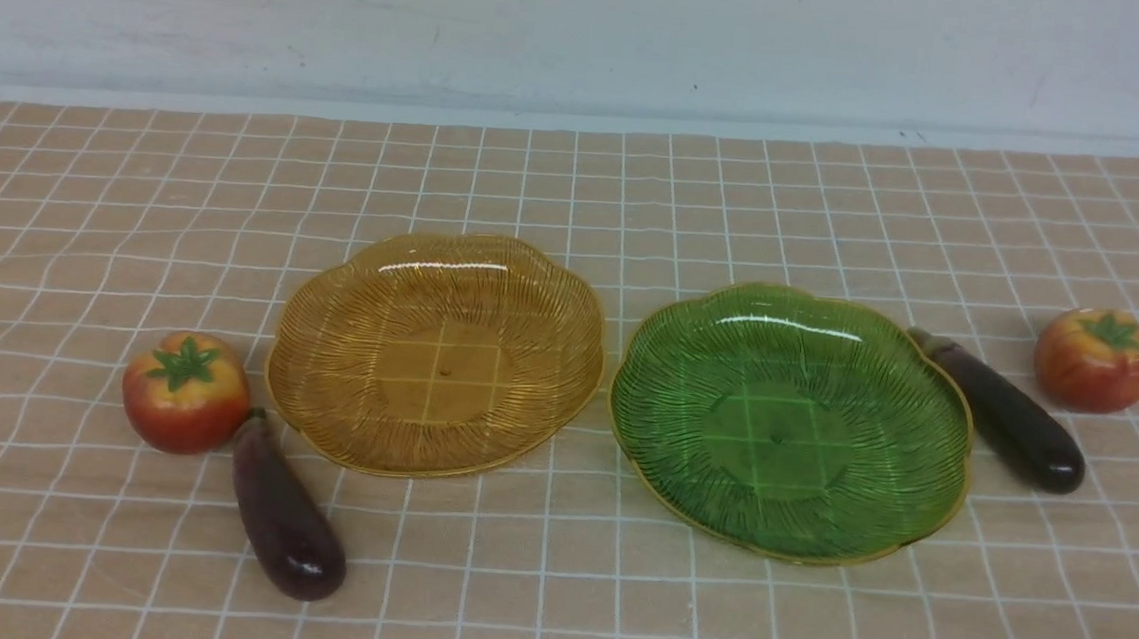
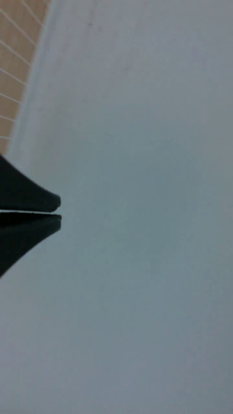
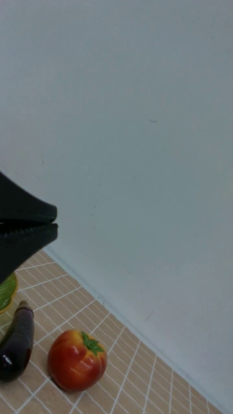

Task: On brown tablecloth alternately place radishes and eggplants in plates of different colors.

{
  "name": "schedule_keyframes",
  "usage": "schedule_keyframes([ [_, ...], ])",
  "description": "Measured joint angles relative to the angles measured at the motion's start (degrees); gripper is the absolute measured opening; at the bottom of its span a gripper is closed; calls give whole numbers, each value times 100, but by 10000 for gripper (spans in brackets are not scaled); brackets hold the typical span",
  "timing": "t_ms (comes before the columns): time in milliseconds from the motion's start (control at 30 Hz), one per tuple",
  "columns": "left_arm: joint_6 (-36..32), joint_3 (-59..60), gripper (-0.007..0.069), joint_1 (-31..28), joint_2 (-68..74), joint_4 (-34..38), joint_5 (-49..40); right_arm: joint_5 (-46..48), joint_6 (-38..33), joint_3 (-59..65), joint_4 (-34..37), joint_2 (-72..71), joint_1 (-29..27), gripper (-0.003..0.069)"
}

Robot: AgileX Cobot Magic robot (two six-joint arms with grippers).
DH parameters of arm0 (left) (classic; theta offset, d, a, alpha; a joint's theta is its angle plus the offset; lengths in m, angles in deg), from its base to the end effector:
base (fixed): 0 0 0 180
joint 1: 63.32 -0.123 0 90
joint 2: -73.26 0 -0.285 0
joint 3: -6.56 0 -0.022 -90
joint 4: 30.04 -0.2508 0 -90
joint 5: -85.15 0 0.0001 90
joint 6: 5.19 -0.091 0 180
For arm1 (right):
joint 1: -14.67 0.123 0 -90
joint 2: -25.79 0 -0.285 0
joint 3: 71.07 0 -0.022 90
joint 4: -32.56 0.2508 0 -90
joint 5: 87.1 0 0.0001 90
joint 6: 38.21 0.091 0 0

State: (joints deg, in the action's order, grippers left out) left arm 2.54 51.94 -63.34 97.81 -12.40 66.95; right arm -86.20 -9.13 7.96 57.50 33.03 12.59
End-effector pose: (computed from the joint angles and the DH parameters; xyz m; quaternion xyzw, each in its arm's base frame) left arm 0.0593 -0.0086 0.3523 -0.1132 0.6812 -0.1854 0.6992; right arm 0.0570 -0.0014 0.2017 0.3218 0.6091 0.3194 0.6507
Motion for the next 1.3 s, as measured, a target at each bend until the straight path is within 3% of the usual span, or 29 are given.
schedule_keyframes([
  [100,-196,-1151,-3,0,1542,-336,-2486,281,-56,-105,-104,0,0,-15],
  [233,-547,-2054,-3,0,3536,-661,-4040,1924,-703,-1192,-430,156,0,-15],
  [500,-985,-3030,-3,0,5845,-843,-3874,6009,-3309,-3977,-528,2803,0,-15],
  [700,-1390,-3406,21,0,6596,-963,-3534,6671,-4239,-4270,13,3379,4,-15],
  [900,-1674,-3447,250,0,6980,-1176,-2623,6675,-4499,-4233,427,3379,4,-15],
  [1033,-1696,-3447,566,0,7388,-1764,-2272,6675,-4549,-4207,462,3379,4,-15],
  [1100,-1696,-3447,655,0,7618,-1915,-2121,6675,-4551,-4207,462,3379,4,-15],
  [1300,-1611,-3450,683,0,8241,-1914,-1894,6658,-4551,-4207,468,3379,4,-15],
])
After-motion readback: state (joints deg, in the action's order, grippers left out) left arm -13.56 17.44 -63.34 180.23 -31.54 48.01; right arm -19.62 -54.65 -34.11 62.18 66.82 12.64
